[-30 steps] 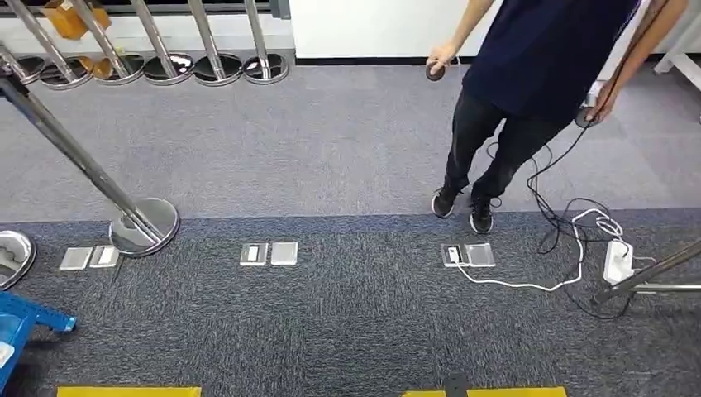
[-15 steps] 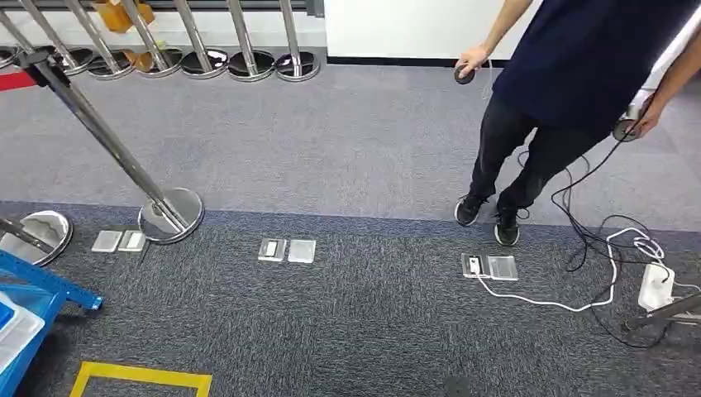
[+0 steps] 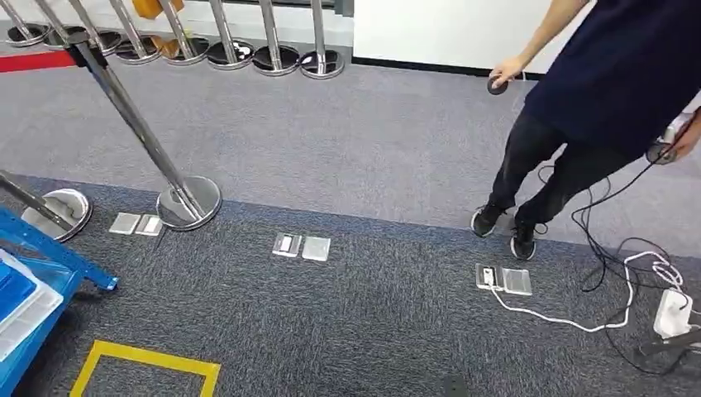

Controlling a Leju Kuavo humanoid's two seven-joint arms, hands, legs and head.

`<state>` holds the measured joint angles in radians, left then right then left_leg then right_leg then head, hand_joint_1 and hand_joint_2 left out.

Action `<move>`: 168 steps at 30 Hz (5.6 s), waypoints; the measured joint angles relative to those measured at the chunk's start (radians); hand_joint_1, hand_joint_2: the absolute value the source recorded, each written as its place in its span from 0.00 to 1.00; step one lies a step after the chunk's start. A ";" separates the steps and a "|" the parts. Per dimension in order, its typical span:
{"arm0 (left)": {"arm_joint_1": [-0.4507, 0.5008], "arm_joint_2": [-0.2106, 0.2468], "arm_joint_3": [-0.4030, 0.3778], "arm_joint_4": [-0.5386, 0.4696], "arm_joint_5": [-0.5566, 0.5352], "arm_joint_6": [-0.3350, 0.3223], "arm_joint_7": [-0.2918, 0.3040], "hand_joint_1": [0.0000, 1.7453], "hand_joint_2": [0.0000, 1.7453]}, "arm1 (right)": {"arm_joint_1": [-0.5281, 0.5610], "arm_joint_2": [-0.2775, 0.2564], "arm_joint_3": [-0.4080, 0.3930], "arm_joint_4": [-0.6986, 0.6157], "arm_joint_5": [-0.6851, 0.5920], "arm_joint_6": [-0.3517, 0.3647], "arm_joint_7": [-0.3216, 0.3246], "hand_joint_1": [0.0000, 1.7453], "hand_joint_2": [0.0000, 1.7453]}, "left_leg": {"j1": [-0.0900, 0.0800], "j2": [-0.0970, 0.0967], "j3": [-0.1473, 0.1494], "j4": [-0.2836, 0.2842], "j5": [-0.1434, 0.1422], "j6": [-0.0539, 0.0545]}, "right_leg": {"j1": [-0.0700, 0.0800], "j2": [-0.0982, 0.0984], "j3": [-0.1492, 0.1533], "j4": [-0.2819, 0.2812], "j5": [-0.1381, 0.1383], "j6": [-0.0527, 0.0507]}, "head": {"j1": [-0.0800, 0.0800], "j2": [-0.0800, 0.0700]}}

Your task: Take the parts from the cabinet and place them on the table.

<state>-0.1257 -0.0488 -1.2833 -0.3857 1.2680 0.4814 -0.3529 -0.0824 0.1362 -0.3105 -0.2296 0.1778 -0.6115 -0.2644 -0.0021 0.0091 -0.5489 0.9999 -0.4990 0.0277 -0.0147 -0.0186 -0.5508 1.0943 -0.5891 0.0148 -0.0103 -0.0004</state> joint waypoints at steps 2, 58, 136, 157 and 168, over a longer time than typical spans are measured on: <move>-0.002 0.000 0.000 0.000 0.000 -0.001 0.000 0.00 0.00 | 0.002 0.000 0.000 0.000 0.000 0.000 0.000 0.00 1.00 | -0.001 -0.009 0.000 0.001 -0.002 0.005 | 0.000 0.014 -0.077 0.158 -0.075 0.003 | 0.008 0.000; -0.015 0.004 0.000 -0.001 -0.017 -0.018 0.034 0.00 0.00 | 0.002 -0.007 0.037 0.011 -0.002 0.019 0.010 0.00 1.00 | -0.012 0.024 -0.029 0.036 -0.011 -0.023 | -0.003 -0.048 0.023 -0.068 0.050 -0.003 | -0.005 0.000; -0.035 0.007 -0.001 -0.014 -0.065 -0.024 0.056 0.00 0.00 | 0.014 -0.020 0.118 0.013 -0.018 0.029 0.048 0.00 1.00 | 0.010 -0.077 -0.008 0.030 -0.022 -0.044 | -0.012 0.043 -0.002 -0.068 0.072 -0.019 | 0.014 0.000; -0.034 0.008 0.000 -0.014 -0.073 -0.030 0.059 0.00 0.00 | 0.017 -0.018 0.137 0.013 -0.020 0.027 0.060 0.00 1.00 | 0.004 -0.023 -0.007 0.002 0.005 -0.003 | -0.008 0.014 -0.116 0.231 -0.083 0.013 | 0.014 0.000; -0.032 0.008 0.000 -0.016 -0.073 -0.029 0.059 0.00 0.00 | 0.015 -0.019 0.149 0.013 -0.019 0.027 0.064 0.00 1.00 | 0.007 -0.041 -0.034 0.084 -0.053 -0.057 | -0.014 0.033 0.004 -0.070 0.067 -0.023 | -0.002 0.000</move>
<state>-0.1580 -0.0404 -1.2837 -0.4021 1.1952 0.4521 -0.2937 -0.0673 0.1175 -0.1617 -0.2171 0.1583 -0.5848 -0.2007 0.0046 -0.0319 -0.5833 1.0842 -0.5519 -0.0293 -0.0288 0.0143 -0.5464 1.0245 -0.5217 -0.0083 -0.0119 -0.0004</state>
